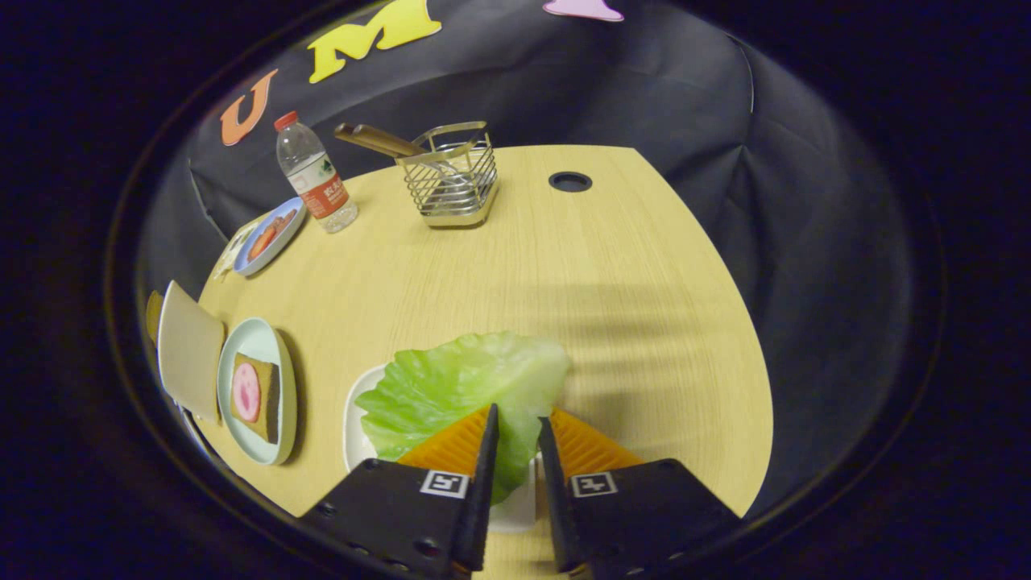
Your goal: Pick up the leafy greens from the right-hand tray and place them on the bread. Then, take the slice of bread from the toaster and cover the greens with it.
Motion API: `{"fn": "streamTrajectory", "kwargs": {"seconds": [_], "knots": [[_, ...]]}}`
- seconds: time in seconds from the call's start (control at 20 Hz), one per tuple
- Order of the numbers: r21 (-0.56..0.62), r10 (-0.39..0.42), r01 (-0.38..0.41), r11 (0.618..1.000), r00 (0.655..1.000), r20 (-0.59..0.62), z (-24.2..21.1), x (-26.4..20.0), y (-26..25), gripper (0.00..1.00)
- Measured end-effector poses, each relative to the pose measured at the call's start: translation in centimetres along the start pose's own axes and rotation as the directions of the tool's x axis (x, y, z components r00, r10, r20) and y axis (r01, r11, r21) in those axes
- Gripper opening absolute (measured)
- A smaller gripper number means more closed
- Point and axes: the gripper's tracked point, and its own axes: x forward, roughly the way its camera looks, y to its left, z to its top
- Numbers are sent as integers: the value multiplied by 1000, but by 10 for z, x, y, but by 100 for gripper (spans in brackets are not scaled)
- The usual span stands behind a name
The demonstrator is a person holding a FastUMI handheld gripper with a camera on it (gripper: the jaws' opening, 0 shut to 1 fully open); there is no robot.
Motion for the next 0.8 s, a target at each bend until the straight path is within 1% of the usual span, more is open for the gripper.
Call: {"fn": "streamTrajectory", "kwargs": {"seconds": [0.05, 0.1, 0.15, 0.2, 0.35, 0.55, 0.65, 0.8], "knots": [[-9, -7, 7, 1000, 1000, 0, -1, 0, 0, 17], [-18, -8, 8, 1000, 1000, 2, 1, 0, 0, 14], [-22, -21, 21, 1000, 1000, 5, 2, -3, -2, 14], [-21, -25, 25, 999, 1000, 4, 2, -3, 0, 2], [-48, -23, 25, 999, 999, 37, 5, -14, 2, 2], [-86, -23, 32, 996, 994, 104, 14, -41, 8, 2], [-105, -47, 60, 993, 992, 121, 14, -47, 8, 2], [-107, -92, 104, 989, 990, 108, 7, -40, 9, 2]]}}
